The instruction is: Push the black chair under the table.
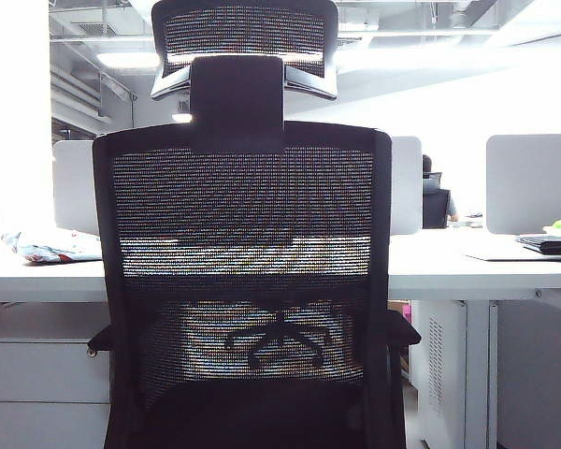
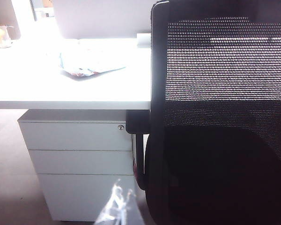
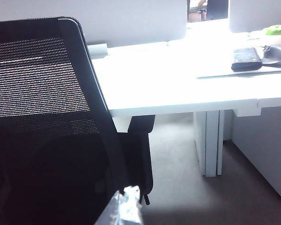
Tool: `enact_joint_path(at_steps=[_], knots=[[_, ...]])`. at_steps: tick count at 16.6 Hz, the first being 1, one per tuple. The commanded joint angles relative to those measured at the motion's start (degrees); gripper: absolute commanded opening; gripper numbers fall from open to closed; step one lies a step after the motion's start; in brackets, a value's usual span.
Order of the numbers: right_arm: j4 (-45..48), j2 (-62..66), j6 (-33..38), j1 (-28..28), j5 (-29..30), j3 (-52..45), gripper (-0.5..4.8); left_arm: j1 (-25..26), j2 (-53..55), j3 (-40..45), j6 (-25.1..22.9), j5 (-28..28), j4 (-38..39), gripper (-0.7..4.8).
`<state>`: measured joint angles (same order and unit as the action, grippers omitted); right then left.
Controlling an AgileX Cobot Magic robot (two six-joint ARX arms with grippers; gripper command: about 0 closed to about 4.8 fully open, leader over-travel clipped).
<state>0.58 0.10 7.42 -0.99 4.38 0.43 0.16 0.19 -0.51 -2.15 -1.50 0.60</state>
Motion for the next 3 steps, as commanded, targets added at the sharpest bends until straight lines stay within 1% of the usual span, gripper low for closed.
enact_joint_path(at_steps=[1,3], knots=[[1.0,0.0,-0.2,0.0,0.3,-0.1,-0.05,0.0,0.0,0.0,-0.4,0.2,-1.1,-0.05],[1.0,0.0,-0.2,0.0,0.3,-0.1,-0.05,0.0,0.0,0.0,-0.4,0.2,-1.1,-0.05]])
